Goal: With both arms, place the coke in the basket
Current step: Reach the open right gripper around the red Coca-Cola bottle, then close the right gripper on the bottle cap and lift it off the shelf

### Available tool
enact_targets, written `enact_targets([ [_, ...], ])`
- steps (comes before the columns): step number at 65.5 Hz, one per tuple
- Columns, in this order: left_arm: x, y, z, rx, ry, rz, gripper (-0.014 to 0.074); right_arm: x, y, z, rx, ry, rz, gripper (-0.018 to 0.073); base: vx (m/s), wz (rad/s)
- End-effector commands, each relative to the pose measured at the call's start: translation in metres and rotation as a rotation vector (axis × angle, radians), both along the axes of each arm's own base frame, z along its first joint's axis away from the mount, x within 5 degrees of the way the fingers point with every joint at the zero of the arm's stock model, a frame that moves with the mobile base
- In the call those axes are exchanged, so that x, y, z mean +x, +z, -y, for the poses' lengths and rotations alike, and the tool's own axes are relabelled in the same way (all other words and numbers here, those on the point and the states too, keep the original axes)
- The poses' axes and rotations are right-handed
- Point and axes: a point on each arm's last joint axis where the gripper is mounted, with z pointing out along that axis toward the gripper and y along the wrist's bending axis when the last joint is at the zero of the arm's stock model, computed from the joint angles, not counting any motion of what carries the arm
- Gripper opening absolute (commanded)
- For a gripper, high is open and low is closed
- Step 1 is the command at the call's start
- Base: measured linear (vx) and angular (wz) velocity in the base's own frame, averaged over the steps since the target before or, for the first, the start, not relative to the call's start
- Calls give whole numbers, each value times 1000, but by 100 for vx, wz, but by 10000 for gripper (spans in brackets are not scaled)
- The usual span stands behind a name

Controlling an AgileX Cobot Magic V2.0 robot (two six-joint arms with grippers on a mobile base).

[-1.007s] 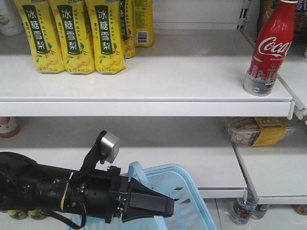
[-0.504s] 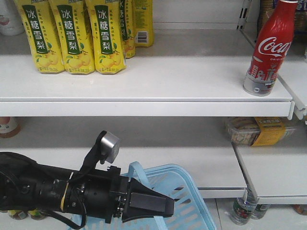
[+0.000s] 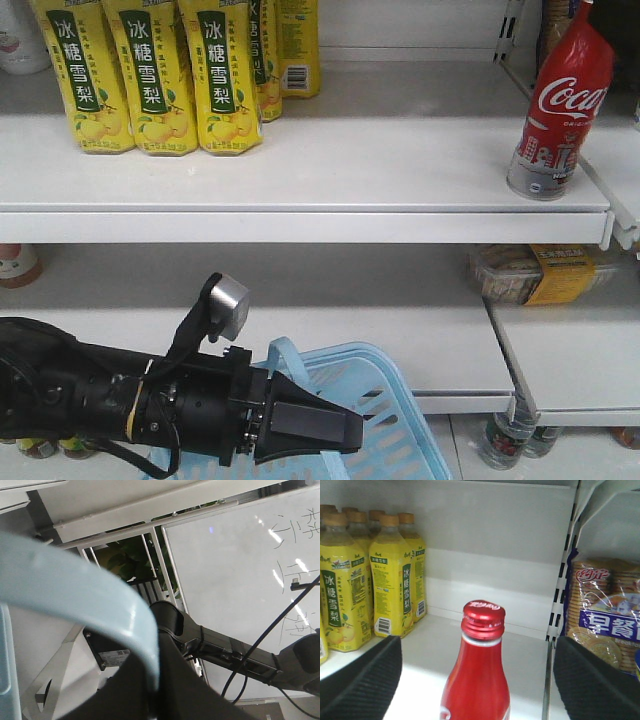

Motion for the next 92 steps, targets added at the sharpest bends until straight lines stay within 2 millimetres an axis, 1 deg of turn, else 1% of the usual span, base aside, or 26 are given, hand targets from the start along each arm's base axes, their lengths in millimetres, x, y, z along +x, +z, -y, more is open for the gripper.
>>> enact_targets([
  [1, -12, 32, 0, -226, -121, -5, -6, 8, 15, 3, 13, -23, 50, 591, 0, 0],
  [13, -12, 32, 0, -226, -121, -5, -6, 33, 9, 1, 14, 8, 2, 591, 0, 0],
  [21, -12, 32, 0, -226, -121, -5, -6, 50, 3, -10, 14, 43, -25, 591, 0, 0],
  [26, -12, 32, 0, -226, -121, -5, -6, 57, 0, -17, -6, 61, -31, 585, 0, 0],
  [31, -12, 32, 0, -226, -121, -5, -6, 61, -2, -19, 14, 48, -35, 556, 0, 0],
  [35, -12, 32, 0, -226, -121, -5, -6, 62, -2, -18, 20, 41, -36, 509, 0, 0],
  [40, -12, 32, 0, -226, -121, -5, -6, 62, -2, -18, 21, 33, -33, 407, 0, 0],
  [42, -12, 32, 0, -226, -121, -5, -6, 62, -2, -18, 23, 32, -33, 361, 0, 0],
  [43, -12, 32, 0, -226, -121, -5, -6, 61, -1, -18, 25, 32, -32, 323, 0, 0],
  [44, -12, 32, 0, -226, -121, -5, -6, 61, -1, -18, 25, 32, -29, 310, 0, 0],
  [46, -12, 32, 0, -226, -121, -5, -6, 60, 0, -18, 26, 33, -27, 256, 0, 0],
  [49, -12, 32, 0, -226, -121, -5, -6, 57, 2, -18, 25, 40, -23, 158, 0, 0],
  [55, -12, 32, 0, -226, -121, -5, -6, 47, 10, -20, 20, 60, 0, -19, 0, 0],
  [62, -12, 32, 0, -226, -121, -5, -6, 27, 20, -24, 17, 126, 22, -10, 0, 0],
  [70, -12, 32, 0, -226, -121, -5, -6, -8, 34, -33, 12, 248, 43, -5, 0, 0],
  [76, -12, 32, 0, -226, -121, -5, -6, -40, 44, -39, 8, 341, 45, -5, 0, 0],
  [84, -12, 32, 0, -226, -121, -5, -6, -76, 46, -43, -16, 414, -11, -5, 0, 0],
  [92, -12, 32, 0, -226, -121, -5, -6, -99, 40, -47, -21, 475, -118, -5, 0, 0],
])
